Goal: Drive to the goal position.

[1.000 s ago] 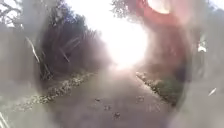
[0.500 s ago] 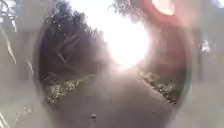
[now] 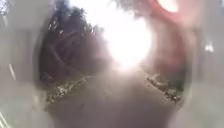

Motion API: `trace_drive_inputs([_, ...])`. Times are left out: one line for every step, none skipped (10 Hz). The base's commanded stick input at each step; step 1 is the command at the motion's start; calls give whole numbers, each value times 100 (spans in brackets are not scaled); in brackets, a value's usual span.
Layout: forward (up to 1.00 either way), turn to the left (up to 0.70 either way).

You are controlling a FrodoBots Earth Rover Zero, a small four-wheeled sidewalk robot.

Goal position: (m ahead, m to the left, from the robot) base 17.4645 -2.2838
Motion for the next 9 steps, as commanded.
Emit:
trace_drive_inputs([100, 0])
trace_drive_inputs([100, 0])
trace_drive_inputs([100, 0])
trace_drive_inputs([100, 0])
trace_drive_inputs([100, 0])
trace_drive_inputs([100, 0])
trace_drive_inputs([100, 0])
trace_drive_inputs([100, 0])
trace_drive_inputs([100, 0])
